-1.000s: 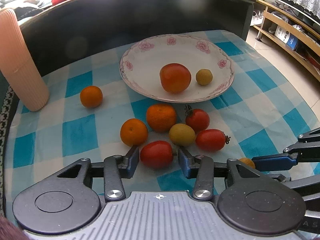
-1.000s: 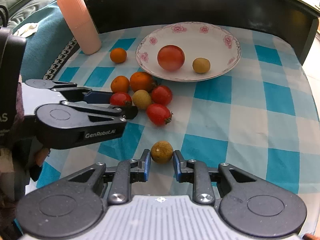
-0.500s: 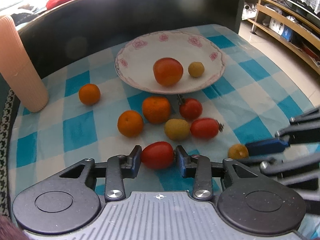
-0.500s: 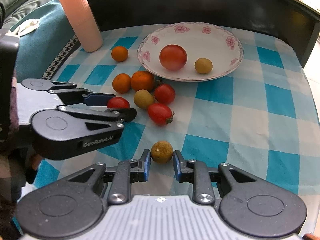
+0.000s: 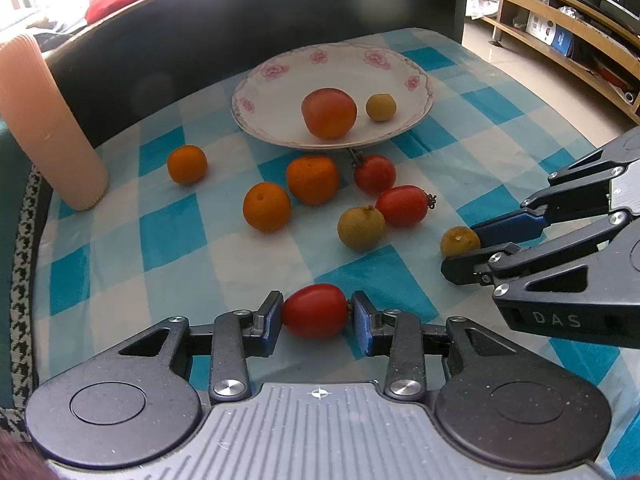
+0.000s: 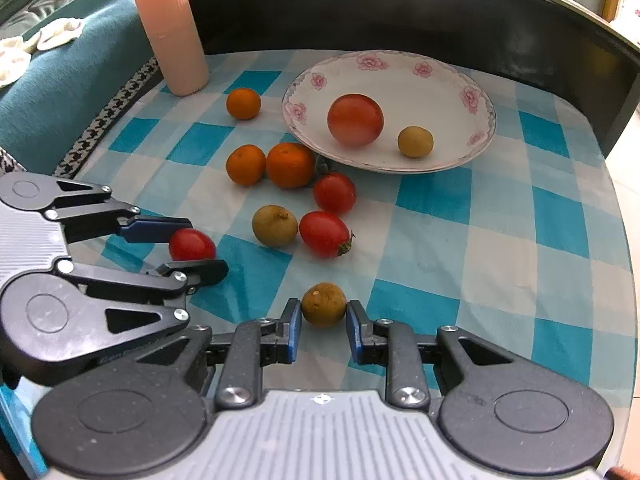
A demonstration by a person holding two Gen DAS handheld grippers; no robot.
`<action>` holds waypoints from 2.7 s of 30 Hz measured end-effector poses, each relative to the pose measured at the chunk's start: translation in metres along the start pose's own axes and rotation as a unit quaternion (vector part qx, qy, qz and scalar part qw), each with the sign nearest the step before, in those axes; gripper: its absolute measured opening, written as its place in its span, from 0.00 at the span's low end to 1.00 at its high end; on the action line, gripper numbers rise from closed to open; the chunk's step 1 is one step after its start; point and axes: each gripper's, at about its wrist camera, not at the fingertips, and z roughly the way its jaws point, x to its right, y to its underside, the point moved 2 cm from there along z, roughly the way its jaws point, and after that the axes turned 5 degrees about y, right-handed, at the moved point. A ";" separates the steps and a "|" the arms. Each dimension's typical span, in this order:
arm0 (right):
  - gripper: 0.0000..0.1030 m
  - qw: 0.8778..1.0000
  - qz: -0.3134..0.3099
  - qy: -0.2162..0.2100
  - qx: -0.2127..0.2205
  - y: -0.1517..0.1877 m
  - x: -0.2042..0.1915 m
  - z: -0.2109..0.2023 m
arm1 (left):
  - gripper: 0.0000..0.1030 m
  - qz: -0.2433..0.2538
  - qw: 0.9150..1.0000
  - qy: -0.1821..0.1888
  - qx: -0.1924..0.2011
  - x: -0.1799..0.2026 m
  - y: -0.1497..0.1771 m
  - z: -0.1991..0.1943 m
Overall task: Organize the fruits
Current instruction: 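Grasp a red cherry tomato with the left tool while the right tool holds the brown fruit, then carry the cherry tomato and brown fruit with both tools toward the white bowl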
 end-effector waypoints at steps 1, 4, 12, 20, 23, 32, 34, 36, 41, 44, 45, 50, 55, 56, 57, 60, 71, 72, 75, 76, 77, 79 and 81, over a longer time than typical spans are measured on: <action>0.39 1.000 0.000 0.000 -0.002 0.000 0.000 0.001 | 0.45 0.001 1.000 -0.001 0.000 0.000 0.000 0.000; 0.39 1.000 0.001 0.001 -0.001 0.000 0.001 0.002 | 0.45 0.006 1.000 -0.005 0.002 0.002 0.001 0.000; 0.39 1.000 -0.002 0.002 -0.002 0.000 0.000 0.002 | 0.44 0.014 1.000 -0.013 0.000 0.006 0.001 -0.001; 0.38 1.000 -0.010 0.005 -0.004 -0.003 -0.006 0.002 | 0.43 0.014 1.000 -0.016 -0.006 0.008 -0.002 -0.001; 0.38 1.000 -0.012 0.008 0.000 -0.005 -0.007 -0.001 | 0.43 0.014 1.000 -0.017 -0.004 0.008 -0.003 -0.002; 0.38 1.000 -0.013 0.017 0.017 -0.011 -0.008 -0.009 | 0.43 0.018 1.000 -0.017 0.003 0.012 -0.010 -0.006; 0.38 1.000 -0.014 0.018 0.017 -0.011 -0.007 -0.010 | 0.43 0.018 1.000 -0.016 0.002 0.013 -0.010 -0.006; 0.38 1.000 -0.013 0.017 0.017 -0.011 -0.007 -0.010 | 0.43 0.019 1.000 -0.017 0.004 0.013 -0.011 -0.006; 0.38 1.000 -0.012 0.019 0.021 -0.012 -0.006 -0.012 | 0.43 0.015 1.000 -0.020 0.010 0.010 -0.014 -0.010; 0.38 0.999 -0.012 0.020 0.023 -0.013 -0.007 -0.013 | 0.43 0.011 1.000 -0.022 0.012 0.008 -0.016 -0.011; 0.38 0.999 -0.012 0.020 0.022 -0.013 -0.007 -0.013 | 0.43 0.010 1.000 -0.022 0.012 0.008 -0.017 -0.011; 0.38 0.999 -0.010 0.024 0.025 -0.015 -0.007 -0.015 | 0.43 0.007 0.999 -0.026 0.018 0.007 -0.022 -0.014; 0.38 0.999 -0.005 0.030 0.035 -0.021 -0.005 -0.020 | 0.43 0.005 0.999 -0.029 0.024 0.007 -0.029 -0.016; 0.38 0.999 -0.005 0.032 0.036 -0.022 -0.005 -0.021 | 0.43 0.006 0.999 -0.030 0.025 0.007 -0.029 -0.016; 0.38 0.999 -0.005 0.034 0.038 -0.023 -0.004 -0.021 | 0.43 0.006 0.999 -0.031 0.026 0.008 -0.030 -0.016; 0.38 0.998 -0.005 0.038 0.041 -0.024 -0.003 -0.023 | 0.43 0.006 0.999 -0.033 0.028 0.009 -0.034 -0.017; 0.39 0.997 0.007 0.053 0.057 -0.035 0.005 -0.027 | 0.43 0.008 0.998 -0.048 0.041 0.010 -0.052 -0.017; 0.39 0.997 0.007 0.055 0.059 -0.037 0.005 -0.027 | 0.43 0.009 0.998 -0.050 0.042 0.010 -0.054 -0.016; 0.39 0.996 0.012 0.062 0.065 -0.040 0.008 -0.028 | 0.42 0.010 0.997 -0.057 0.047 0.011 -0.062 -0.016; 0.39 0.996 0.014 0.064 0.067 -0.042 0.010 -0.029 | 0.42 0.010 0.997 -0.059 0.048 0.012 -0.065 -0.015; 0.39 0.995 0.017 0.066 0.068 -0.043 0.011 -0.029 | 0.42 0.007 0.997 -0.060 0.050 0.011 -0.067 -0.015; 0.39 0.995 0.023 0.068 0.072 -0.047 0.015 -0.029 | 0.42 0.003 0.997 -0.060 0.053 0.010 -0.072 -0.016; 0.39 0.995 0.033 0.067 0.073 -0.051 0.018 -0.030 | 0.42 -0.001 0.997 -0.061 0.056 0.009 -0.077 -0.016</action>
